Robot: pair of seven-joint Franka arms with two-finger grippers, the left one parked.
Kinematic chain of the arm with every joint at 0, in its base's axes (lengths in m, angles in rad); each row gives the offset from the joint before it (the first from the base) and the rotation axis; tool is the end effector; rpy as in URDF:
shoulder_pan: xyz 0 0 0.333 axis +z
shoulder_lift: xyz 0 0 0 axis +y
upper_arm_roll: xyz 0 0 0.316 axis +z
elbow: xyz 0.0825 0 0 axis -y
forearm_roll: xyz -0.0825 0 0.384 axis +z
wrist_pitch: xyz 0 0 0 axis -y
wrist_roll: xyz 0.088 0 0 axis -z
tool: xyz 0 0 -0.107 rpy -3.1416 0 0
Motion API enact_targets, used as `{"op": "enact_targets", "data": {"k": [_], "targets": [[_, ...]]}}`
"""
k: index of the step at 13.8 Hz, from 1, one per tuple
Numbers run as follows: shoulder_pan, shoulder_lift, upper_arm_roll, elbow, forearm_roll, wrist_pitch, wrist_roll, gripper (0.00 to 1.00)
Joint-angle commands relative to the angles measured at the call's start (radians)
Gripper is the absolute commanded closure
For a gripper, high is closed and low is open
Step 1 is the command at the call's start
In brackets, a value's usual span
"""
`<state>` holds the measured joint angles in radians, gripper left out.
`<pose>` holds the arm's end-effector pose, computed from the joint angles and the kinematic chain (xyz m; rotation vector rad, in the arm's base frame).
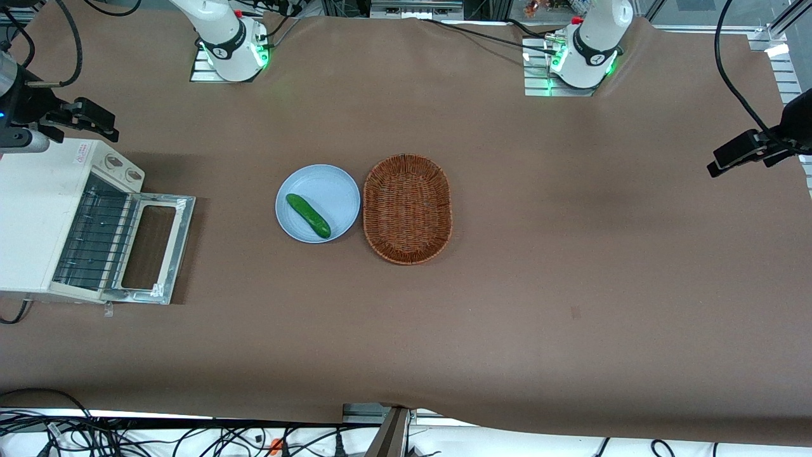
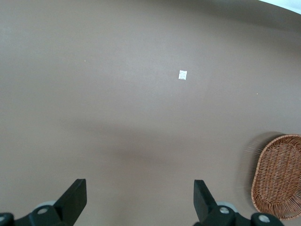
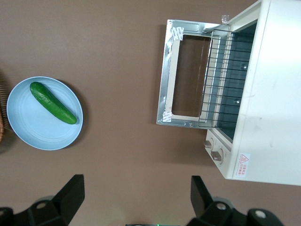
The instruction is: Open oven door with right arm only
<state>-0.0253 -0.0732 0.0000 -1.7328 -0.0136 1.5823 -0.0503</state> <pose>0.5282 -0.0148 0.5888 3.1283 0.0402 -0.1217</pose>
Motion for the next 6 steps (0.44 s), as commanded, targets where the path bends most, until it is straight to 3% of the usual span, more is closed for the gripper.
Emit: {"op": "enact_targets", "data": {"k": [1,6], "targets": [[-0.016,-0.005,0.011,-0.007,0.021,0.008,0.01,0.0],[-0.016,0.01,0.012,0.007,0.017,0.004,0.007,0.0]]}}
